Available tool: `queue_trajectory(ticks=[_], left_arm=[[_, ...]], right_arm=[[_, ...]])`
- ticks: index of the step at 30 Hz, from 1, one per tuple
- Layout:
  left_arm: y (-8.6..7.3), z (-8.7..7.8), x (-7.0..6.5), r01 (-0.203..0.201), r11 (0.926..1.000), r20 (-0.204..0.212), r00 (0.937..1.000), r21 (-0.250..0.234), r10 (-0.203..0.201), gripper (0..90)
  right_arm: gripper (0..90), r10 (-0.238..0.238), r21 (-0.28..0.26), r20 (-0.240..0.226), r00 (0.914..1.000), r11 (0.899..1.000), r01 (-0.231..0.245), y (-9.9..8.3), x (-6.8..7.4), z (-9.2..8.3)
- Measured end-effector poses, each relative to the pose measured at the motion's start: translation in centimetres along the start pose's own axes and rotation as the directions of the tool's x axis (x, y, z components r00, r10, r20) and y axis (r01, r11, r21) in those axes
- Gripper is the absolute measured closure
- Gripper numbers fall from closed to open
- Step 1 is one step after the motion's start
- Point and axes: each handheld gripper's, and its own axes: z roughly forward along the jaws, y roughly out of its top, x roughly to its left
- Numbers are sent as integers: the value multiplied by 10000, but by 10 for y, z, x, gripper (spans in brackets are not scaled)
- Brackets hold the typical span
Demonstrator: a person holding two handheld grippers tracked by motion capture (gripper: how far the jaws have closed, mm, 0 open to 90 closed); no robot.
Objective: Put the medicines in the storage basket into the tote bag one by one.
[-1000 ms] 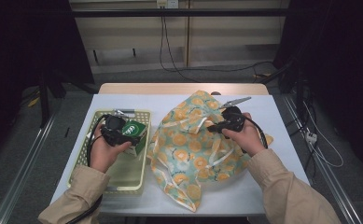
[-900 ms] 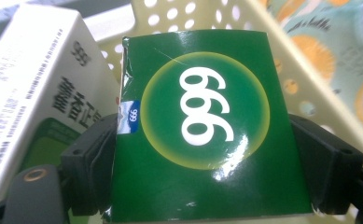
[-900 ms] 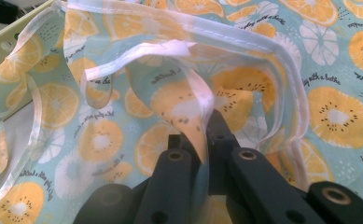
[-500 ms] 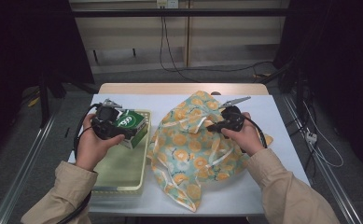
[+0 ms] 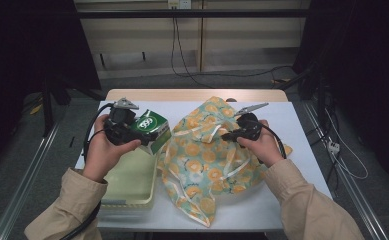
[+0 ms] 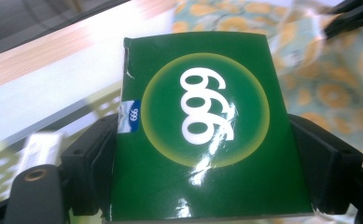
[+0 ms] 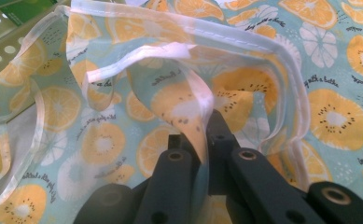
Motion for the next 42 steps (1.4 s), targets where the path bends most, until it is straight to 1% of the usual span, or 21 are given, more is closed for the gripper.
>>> queue_trajectory(ticks=[7, 12, 13, 14, 15, 16, 22, 23, 24, 26, 29, 30, 31, 32, 33, 34, 35, 37, 38, 41, 42], left_arm=[[4, 12, -26, -505, 9987, 837, 9952, -29, 505, 176], [4, 24, -44, -838, 9965, 1346, 9873, -52, 838, 176], [4, 26, -49, -947, 9955, 1213, 9882, 11, 939, 176], [4, 30, -51, -963, 9953, 1548, 9833, -64, 961, 176], [4, 32, -55, -925, 9957, 1647, 9820, -92, 928, 176], [5, 35, -58, -1092, 9940, 1732, 9789, -61, 1086, 176], [3, 56, -78, -1505, 9884, 2158, 9659, 198, 1428, 176], [3, 60, -82, -1616, 9862, 1910, 9697, 350, 1521, 176], [2, 65, -82, -1703, 9841, 2275, 9614, 500, 1548, 176], [0, 75, -85, -1847, 9803, 2114, 9631, 694, 1665, 176], [-1, 87, -87, -1720, 9824, 2245, 9626, 735, 1517, 176], [-1, 90, -87, -1827, 9796, 2355, 9588, 841, 1587, 176], [-1, 93, -88, -1881, 9783, 2312, 9590, 868, 1639, 176], [-1, 95, -91, -2079, 9727, 1925, 9636, 1027, 1856, 175], [0, 99, -91, -2017, 9748, 2377, 9555, 950, 1746, 175], [0, 102, -94, -1924, 9770, 2156, 9617, 920, 1691, 175], [0, 105, -94, -1969, 9762, 2494, 9535, 908, 1692, 175], [1, 110, -99, -1917, 9775, 2578, 9523, 880, 1635, 175], [1, 113, -101, -2038, 9743, 2609, 9497, 963, 1729, 175], [3, 123, -103, -2244, 9695, 2202, 9550, 989, 1986, 174], [3, 125, -103, -2068, 9728, 1754, 9666, 1041, 1868, 174]], right_arm=[[888, -25, 19, 20, 10000, 10000, 25, 3, 1, 0], [888, -61, 62, 30, 10000, 10000, 61, 4, 2, 1], [888, -64, 46, 39, 10000, 10000, 64, 5, 1, 1], [888, -35, 46, 42, 10000, 10000, 35, 5, 1, 1], [888, -27, 55, 48, 10000, 10000, 27, 6, 1, 1], [888, -27, 73, 55, 10000, 10000, 27, 6, 1, 0], [888, -46, 39, 64, 10000, 10000, 46, 7, 1, -2], [888, -50, 27, 70, 10000, 10000, 50, 7, 1, -3], [887, -29, 31, 83, 10000, 10000, 29, 7, 1, -3], [888, -51, 3, 98, 9999, 10000, 51, 8, 1, -4], [888, -61, -42, 122, 9999, 10000, 62, 9, 2, -6], [888, -61, -37, 142, 9999, 10000, 61, 10, 2, -7], [888, -73, -53, 165, 9998, 10000, 74, 10, 2, -8], [888, -46, -82, 197, 9998, 10000, 48, 11, 2, -10], [887, -61, -110, 234, 9997, 9999, 63, 12, 1, -11], [888, -60, -140, 255, 9997, 9999, 64, 13, 1, -12], [888, -46, -153, 280, 9996, 9999, 50, 14, 1, -13], [888, -58, -168, 325, 9995, 9998, 63, 16, 1, -14], [888, -65, -174, 343, 9994, 9998, 71, 17, 1, -14], [888, -76, -216, 345, 9994, 9997, 83, 19, 1, -13], [888, -94, -211, 329, 9994, 9997, 101, 20, 2, -13]])
